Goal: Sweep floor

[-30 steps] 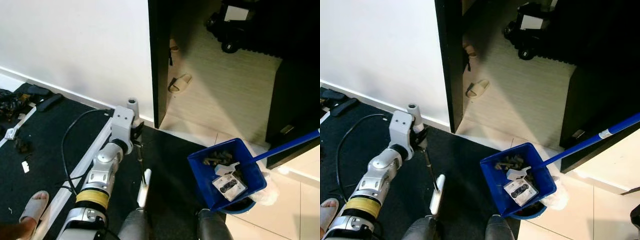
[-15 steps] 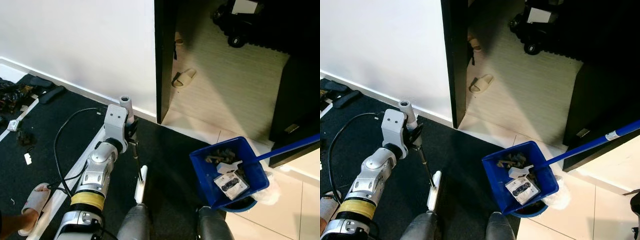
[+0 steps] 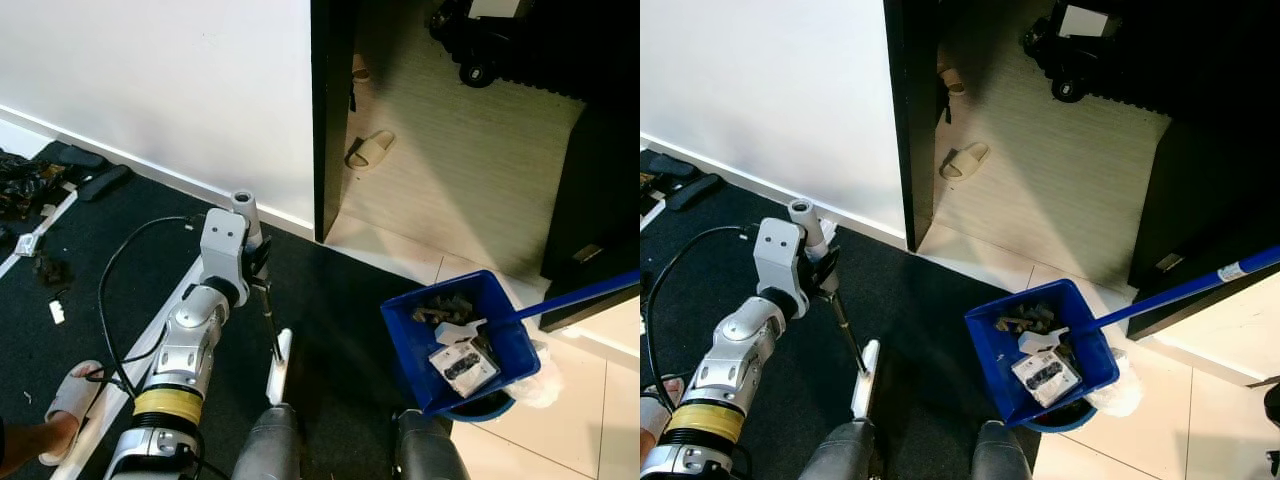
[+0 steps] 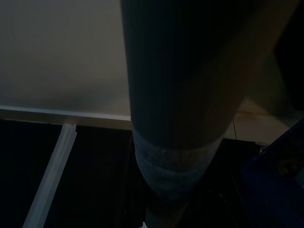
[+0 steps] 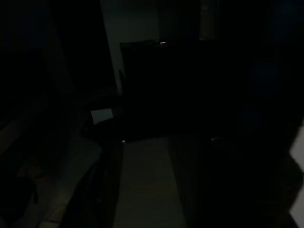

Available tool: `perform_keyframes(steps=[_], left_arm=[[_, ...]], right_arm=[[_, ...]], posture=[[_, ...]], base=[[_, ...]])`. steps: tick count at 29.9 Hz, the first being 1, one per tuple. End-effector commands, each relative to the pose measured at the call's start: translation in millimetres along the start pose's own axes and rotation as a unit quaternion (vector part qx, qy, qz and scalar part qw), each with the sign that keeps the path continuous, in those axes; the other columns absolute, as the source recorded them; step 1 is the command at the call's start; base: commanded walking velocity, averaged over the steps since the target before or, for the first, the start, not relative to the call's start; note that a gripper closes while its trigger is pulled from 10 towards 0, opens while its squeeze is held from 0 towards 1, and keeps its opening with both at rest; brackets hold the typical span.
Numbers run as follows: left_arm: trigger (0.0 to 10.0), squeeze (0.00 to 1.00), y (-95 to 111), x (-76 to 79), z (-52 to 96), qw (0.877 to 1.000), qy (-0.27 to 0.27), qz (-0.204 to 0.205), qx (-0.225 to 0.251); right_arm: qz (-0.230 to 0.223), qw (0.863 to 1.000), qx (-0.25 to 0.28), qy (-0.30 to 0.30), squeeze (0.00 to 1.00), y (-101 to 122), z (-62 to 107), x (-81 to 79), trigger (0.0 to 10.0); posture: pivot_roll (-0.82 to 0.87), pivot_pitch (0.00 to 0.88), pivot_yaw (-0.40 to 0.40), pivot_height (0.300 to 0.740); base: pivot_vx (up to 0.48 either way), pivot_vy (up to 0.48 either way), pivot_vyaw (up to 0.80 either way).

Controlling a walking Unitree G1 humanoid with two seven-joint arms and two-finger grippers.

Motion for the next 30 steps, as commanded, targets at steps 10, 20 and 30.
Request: perform_keyframes(steps=[10, 20, 30], left_arm=[[10.0, 0.00, 6, 1.5, -1.9, 1.000, -0.002, -0.003, 0.009], [10.0, 0.00, 8, 11.4, -7.2, 1.000, -0.006, 0.008, 0.013], [10.0, 0.00, 23, 19.3, -19.8, 0.999, -0.016, 0.009, 0.035]], right_arm=[[0.009, 1.000, 0.018, -0.023, 0.00, 14, 1.7, 12.1, 0.0], [0.013, 0.999, 0.027, -0.015, 0.00, 22, 1.3, 11.6, 0.0], [0.003, 0.992, 0.086, 0.091, 0.00, 69, -19.7, -50.2, 0.0]], posture=[[0.11, 0.119, -0.026, 0.740], [0.07, 0.107, -0.027, 0.740], [0.02, 0.091, -0.021, 0.740]], base=[[0.000, 0.000, 0.00], [0.000, 0.000, 0.00], [0.000, 0.000, 0.00]])
Point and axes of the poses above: a point about 5 cm out from each wrist's last joint towards the gripper, its own z axis pointing back from the gripper into the wrist, its own y axis along the axis of the wrist's last joint, x = y × z, the point moved 6 cm from there along -z, pointing out of the wrist towards the gripper, and after that the axes turned 14 degrees about -z, right-handed, at the moved point
